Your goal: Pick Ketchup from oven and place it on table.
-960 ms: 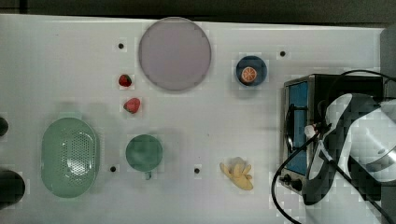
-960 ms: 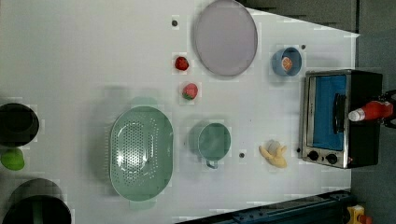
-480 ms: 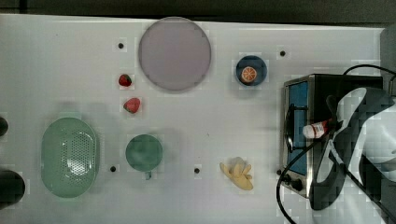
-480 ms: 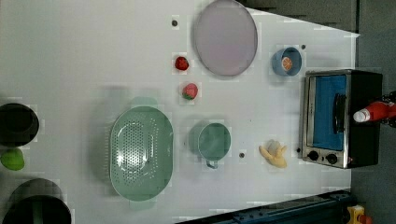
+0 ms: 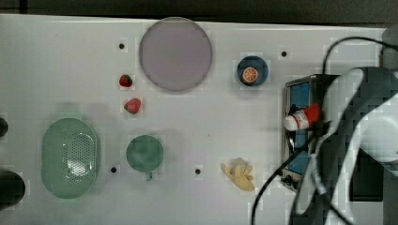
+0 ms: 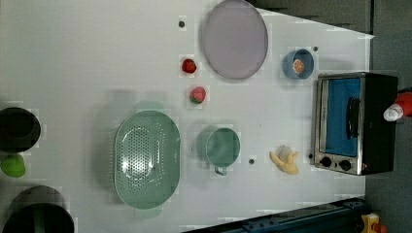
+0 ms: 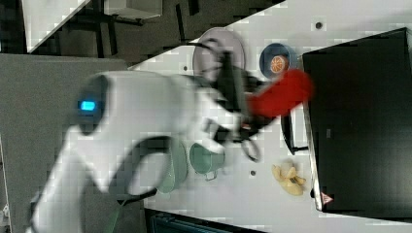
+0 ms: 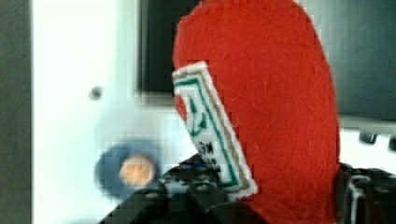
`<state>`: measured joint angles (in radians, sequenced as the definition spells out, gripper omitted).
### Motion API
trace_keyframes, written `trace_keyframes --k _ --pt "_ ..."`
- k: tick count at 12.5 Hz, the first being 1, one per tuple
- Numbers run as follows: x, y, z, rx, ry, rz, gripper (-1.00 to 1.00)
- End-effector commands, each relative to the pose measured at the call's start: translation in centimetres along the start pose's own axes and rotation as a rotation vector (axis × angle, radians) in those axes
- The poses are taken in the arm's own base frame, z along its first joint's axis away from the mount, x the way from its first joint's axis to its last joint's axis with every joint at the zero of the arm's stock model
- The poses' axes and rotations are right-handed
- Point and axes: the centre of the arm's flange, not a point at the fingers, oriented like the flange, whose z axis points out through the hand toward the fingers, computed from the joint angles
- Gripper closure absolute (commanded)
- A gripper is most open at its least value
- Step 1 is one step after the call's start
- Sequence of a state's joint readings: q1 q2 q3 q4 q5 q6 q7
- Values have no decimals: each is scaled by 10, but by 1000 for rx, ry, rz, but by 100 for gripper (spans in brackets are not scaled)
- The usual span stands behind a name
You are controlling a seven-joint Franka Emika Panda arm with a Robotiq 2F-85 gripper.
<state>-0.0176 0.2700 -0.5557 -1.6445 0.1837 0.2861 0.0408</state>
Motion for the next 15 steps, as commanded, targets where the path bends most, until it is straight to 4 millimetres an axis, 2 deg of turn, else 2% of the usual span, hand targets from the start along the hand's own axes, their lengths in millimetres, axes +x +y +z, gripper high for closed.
trace_keyframes --k 1,3,5,9,11,13,15 --pt "-104 -50 -69 112 27 -217 -27" --pt "-149 -63 -72 97 -6 -297 -27" --pt "-188 -72 -66 59 -41 -366 -27" --pt "-246 -82 -39 -15 -49 -473 -27" --pt "-268 -81 -13 -67 -44 -512 -27" --pt "-290 -77 24 -109 -37 -556 -27" --pt "-299 -71 62 -110 -35 -570 -27"
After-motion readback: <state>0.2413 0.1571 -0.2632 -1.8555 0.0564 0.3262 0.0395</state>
